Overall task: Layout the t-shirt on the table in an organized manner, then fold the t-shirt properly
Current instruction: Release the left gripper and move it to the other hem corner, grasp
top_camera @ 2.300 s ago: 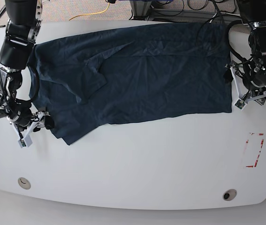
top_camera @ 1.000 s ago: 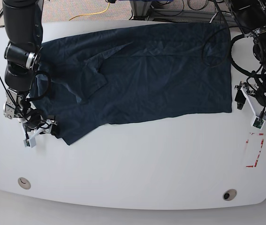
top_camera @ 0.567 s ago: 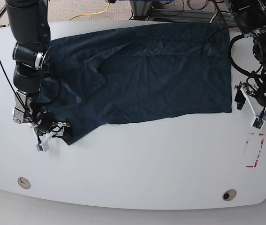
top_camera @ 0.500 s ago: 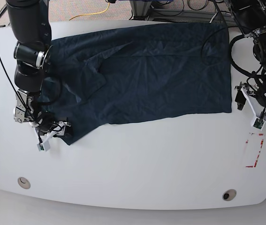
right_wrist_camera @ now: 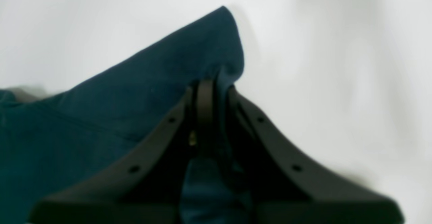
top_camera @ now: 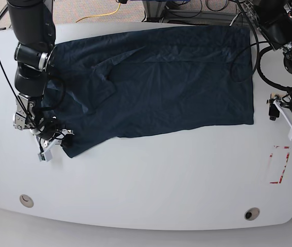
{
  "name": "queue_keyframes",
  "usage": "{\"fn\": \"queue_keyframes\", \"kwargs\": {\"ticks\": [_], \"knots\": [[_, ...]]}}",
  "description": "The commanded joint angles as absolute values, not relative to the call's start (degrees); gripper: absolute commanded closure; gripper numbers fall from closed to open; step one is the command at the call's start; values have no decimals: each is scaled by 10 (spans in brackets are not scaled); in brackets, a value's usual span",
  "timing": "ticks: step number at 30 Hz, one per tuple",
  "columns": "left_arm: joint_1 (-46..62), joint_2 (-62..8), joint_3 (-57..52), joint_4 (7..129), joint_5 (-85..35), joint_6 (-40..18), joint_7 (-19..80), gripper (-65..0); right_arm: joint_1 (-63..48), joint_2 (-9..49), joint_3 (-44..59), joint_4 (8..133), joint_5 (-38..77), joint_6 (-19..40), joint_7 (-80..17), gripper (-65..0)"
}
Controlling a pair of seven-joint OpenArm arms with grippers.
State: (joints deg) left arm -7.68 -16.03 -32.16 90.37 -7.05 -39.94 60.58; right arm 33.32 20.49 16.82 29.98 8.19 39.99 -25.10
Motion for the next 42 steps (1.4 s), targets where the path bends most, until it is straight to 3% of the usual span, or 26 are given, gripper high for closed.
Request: {"fn": "queue_keyframes", "kwargs": {"ticks": [1,14,42], "knots": [[-96,-167,-322,879,-75,-400,594,-526,342,212,168,306,78,400,-260,-36],[-133,-154,-283,761,-75,-400,535,-526,341,212,168,306,78,400,-260,-35],[-137,-128,-217,684,-71,-400,484,-525,341,215,171,307,80,400,-260,-35]]}}
